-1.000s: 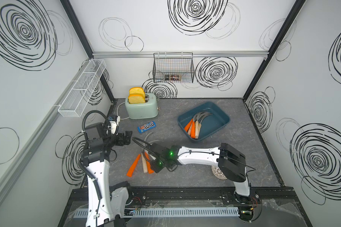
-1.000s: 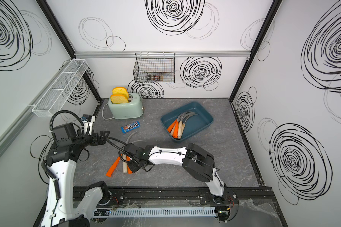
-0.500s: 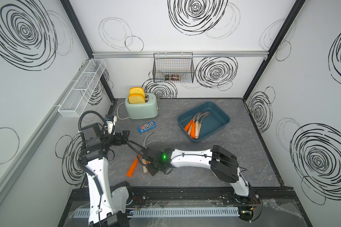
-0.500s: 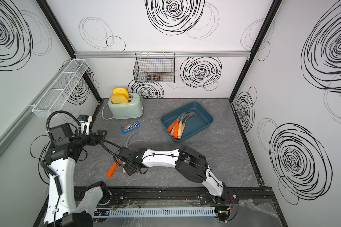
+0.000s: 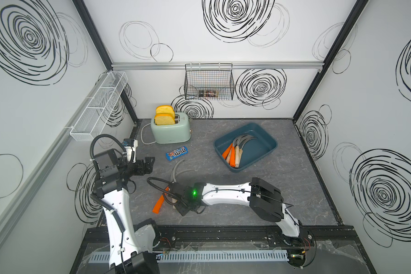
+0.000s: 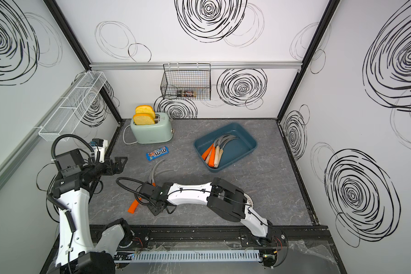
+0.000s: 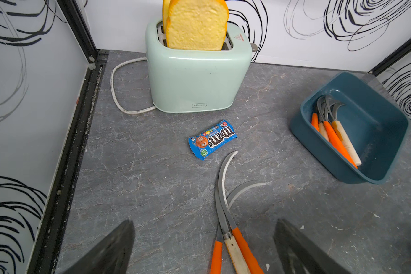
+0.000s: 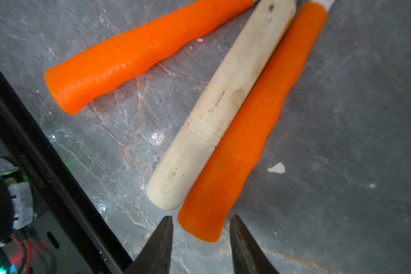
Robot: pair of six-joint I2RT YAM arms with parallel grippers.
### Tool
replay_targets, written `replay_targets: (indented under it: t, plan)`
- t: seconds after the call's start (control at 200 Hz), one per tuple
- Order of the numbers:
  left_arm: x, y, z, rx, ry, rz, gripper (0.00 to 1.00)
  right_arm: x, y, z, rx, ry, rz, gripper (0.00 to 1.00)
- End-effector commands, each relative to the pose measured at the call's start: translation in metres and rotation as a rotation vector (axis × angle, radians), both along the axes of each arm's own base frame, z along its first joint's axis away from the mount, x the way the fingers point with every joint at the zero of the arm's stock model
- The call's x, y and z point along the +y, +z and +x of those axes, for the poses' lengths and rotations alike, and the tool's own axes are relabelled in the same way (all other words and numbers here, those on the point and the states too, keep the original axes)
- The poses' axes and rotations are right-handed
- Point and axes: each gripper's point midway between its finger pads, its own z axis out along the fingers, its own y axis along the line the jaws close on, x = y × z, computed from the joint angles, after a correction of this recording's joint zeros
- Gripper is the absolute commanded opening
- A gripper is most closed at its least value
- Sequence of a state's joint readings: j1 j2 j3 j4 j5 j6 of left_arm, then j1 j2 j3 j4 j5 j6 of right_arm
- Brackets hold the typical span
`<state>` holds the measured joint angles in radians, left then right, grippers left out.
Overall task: Put small sickles into storage boxes
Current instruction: Pick up the sickle at the center of the board.
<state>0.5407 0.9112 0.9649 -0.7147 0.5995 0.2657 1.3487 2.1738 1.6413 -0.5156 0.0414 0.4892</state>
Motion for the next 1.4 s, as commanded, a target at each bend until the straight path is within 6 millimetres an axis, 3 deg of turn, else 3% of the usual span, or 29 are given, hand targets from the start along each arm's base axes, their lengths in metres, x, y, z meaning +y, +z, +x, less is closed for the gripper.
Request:
replay_targets:
  t: [0.0, 0.27, 0.6, 0.961, 1.156, 1.396]
  plan:
    - [0.0, 0.015, 0.001, -0.039, -0.018, 0.009, 0.96, -0.002, -0.002, -0.002, -0.016, 0.005, -0.028, 0.44]
    - [0.0, 0.016, 0.003, -0.043, -0.018, -0.018, 0.96, -0.003, -0.009, 0.001, -0.033, 0.004, -0.053, 0.44]
    - [-0.001, 0.02, 0.003, -0.05, -0.022, -0.017, 0.96, -0.016, -0.018, 0.019, -0.064, -0.039, -0.109, 0.44]
    - [-0.004, 0.022, 0.003, -0.057, -0.033, -0.023, 0.96, -0.06, -0.018, 0.051, -0.063, -0.118, -0.136, 0.43]
    - [-0.005, 0.024, 0.002, -0.061, -0.035, -0.024, 0.96, -0.075, -0.02, 0.057, -0.045, -0.094, -0.153, 0.44]
    - [-0.004, 0.025, 0.002, -0.063, -0.033, -0.02, 0.96, -0.075, -0.002, 0.056, -0.064, -0.041, -0.115, 0.47]
